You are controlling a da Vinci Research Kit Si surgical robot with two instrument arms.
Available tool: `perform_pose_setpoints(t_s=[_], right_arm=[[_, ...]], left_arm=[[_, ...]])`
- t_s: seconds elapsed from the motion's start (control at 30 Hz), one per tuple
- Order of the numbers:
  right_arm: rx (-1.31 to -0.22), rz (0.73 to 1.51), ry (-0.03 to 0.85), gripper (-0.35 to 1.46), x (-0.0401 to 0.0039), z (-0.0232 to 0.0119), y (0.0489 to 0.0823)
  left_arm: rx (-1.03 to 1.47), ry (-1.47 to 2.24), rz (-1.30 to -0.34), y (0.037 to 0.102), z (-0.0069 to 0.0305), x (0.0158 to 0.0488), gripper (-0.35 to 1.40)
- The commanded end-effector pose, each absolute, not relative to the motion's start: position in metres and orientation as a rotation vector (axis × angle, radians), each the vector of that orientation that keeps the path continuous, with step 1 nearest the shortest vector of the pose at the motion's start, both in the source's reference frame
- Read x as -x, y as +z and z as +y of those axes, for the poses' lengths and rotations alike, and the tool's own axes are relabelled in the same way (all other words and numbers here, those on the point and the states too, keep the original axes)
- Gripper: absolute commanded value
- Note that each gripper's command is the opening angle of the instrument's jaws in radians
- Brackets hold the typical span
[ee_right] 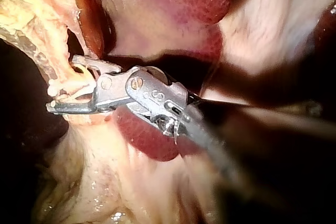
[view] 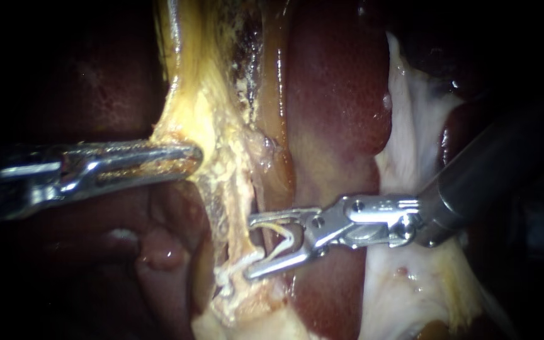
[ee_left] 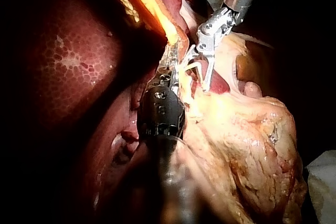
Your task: Clipping second clip left tube
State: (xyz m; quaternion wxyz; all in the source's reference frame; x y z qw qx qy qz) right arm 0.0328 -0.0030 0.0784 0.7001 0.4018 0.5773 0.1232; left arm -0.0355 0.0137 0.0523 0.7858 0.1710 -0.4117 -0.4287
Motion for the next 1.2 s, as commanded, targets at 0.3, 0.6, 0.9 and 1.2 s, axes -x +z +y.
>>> perform_pose_setpoints(t_s=[0.3,0.6,0.9,1.2], right_arm=[[-1.011,1.296,0.296,0.49,-0.0356,-0.0032,0.078],[-1.07,1.247,0.37,0.11,-0.0361,-0.0036,0.0783],[-1.017,1.158,0.457,-0.35,-0.0354,-0.0025,0.0781],[-1.02,1.155,0.461,-0.35,-0.0352,-0.0025,0.0782]], left_arm=[[-0.37,-0.923,-0.889,0.0527,0.0134,0.0359,-0.35],[-0.37,-0.923,-0.889,0.0529,0.0135,0.036,-0.35],[-0.37,-0.922,-0.889,0.053,0.0135,0.036,-0.35],[-0.37,-0.922,-0.889,0.053,0.0135,0.036,-0.35]])
